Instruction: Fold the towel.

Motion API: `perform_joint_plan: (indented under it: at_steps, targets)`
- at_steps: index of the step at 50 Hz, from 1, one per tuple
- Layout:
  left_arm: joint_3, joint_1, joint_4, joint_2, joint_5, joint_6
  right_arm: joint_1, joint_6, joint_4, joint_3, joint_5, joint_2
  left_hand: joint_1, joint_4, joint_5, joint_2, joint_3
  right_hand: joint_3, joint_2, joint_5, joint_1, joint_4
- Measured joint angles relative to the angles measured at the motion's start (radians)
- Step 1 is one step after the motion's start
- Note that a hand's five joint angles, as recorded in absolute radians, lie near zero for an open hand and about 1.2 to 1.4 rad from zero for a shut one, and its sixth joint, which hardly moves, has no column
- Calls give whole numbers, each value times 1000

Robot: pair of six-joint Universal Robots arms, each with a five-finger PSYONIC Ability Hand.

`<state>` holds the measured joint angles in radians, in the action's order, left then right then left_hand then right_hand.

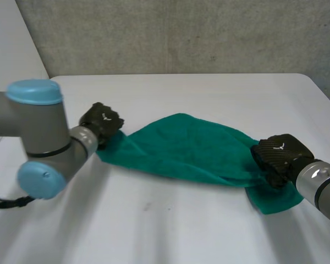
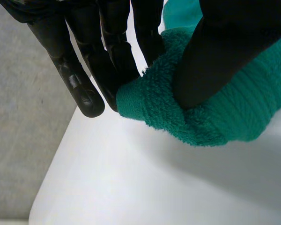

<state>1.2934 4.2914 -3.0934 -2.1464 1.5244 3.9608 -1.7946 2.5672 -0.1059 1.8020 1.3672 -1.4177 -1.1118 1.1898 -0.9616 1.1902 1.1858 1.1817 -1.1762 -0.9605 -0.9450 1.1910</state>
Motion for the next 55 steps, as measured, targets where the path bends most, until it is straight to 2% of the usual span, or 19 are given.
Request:
perform_joint_plan:
  at_steps: [7, 12, 20, 28, 29, 32, 36, 39, 45, 47, 55]
  targets:
    - [275, 56, 31, 204, 12, -42, -7, -127, -200, -15, 9, -20, 0, 0, 0, 0, 0, 0, 0, 0, 0, 0]
    - [424, 110, 68, 307, 10, -59, -5, -289, -365, 4, 29, -50, 0, 1, 0, 0, 0, 0, 0, 0, 0, 0]
    - [450, 157, 31, 305, 1, -65, -11, -375, -356, -47, 63, -8, 0, 4, 0, 1, 0, 0, 0, -8, 0, 0]
    - [258, 118, -86, 207, 12, -105, -38, -331, -259, -277, 137, 118, 0, 5, 0, 5, 3, 1, -5, -26, 0, 0]
    - [123, 93, -124, 180, 24, -152, -67, -287, -219, -443, 187, 162, 0, 5, 0, 6, 5, 1, -5, -28, 0, 0]
    - [-62, 72, -172, 163, 49, -224, -100, -233, -166, -637, 242, 201, 0, 5, 0, 7, 6, 1, -5, -30, 0, 0]
    - [-216, 63, -227, 160, 82, -288, -117, -179, -88, -784, 274, 212, 0, 5, 0, 7, 6, 1, -5, -31, 0, 0]
    - [-375, 59, -330, 172, 133, -363, -125, -96, 93, -912, 295, 177, 0, 5, 0, 8, 6, 1, -5, -31, 0, 0]
    - [-380, 65, -432, 209, 166, -402, -121, -55, 253, -867, 286, 97, 0, 5, 0, 8, 6, 1, -5, -31, 0, 0]
    - [-290, 75, -471, 232, 169, -426, -117, -45, 330, -731, 252, 35, 0, 5, 0, 8, 6, 1, -5, -31, -5, 0]
    - [64, 135, -496, 278, 153, -554, -116, -48, 348, -412, 142, -3, 0, 5, 0, 8, 6, 1, -5, -31, -10, 1]
